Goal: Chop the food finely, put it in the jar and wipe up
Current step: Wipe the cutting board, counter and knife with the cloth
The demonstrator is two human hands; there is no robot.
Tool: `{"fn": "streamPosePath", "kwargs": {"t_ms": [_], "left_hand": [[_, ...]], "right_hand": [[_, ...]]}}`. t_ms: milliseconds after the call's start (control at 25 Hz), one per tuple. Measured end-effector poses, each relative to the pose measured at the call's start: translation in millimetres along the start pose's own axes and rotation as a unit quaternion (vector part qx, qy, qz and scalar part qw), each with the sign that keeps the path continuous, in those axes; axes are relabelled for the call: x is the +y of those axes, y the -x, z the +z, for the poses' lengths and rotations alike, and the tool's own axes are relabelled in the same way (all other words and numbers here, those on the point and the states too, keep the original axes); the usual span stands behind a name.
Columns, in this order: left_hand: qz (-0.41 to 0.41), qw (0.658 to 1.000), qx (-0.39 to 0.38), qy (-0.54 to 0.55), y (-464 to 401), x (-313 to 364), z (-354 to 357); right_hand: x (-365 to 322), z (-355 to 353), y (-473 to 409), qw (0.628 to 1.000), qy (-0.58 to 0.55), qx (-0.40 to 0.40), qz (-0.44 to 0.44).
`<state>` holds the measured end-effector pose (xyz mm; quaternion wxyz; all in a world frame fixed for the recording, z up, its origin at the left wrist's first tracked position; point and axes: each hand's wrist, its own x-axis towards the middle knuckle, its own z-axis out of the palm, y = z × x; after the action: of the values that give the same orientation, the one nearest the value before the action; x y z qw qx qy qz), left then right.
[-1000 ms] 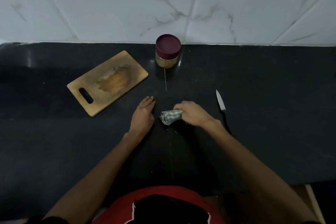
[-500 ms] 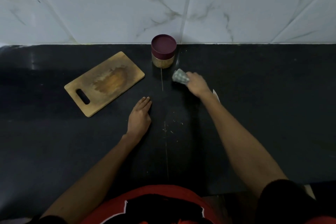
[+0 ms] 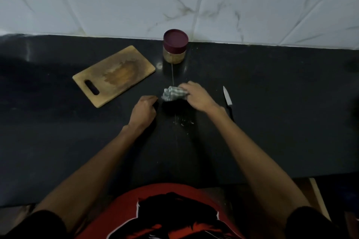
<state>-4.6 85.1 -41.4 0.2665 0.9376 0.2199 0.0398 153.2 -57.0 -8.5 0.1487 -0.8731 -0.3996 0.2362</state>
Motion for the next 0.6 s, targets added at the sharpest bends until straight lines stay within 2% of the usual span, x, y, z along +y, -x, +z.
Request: {"fn": "streamPosePath", "kwargs": {"t_ms": [160,280,480,600], "left_hand": [[-0.032,0.999,0.032,0.002,37.6,-18.4,-4.7],[-0.061,0.997,0.036,0.026,58.3,-27.6,-8.4],[-0.072,0.991,0.080,0.078,88.0,-35.8,-13.0],[-0.092,0.988,0.092,0.088,97.3,-41.9,-16.7]], "right_hand": [[-22.4,23.5,-10.0,0.998,0.042,-0.015,0.039],[-26.6,44.6,18.4,0.997,0.063,-0.033,0.001],[-9.4,52.2,87.3,0.986,0.068,-0.131,-0.072],[-22.3,44.5,81.6,0.987,0.065,-0.108,-0.102]]}}
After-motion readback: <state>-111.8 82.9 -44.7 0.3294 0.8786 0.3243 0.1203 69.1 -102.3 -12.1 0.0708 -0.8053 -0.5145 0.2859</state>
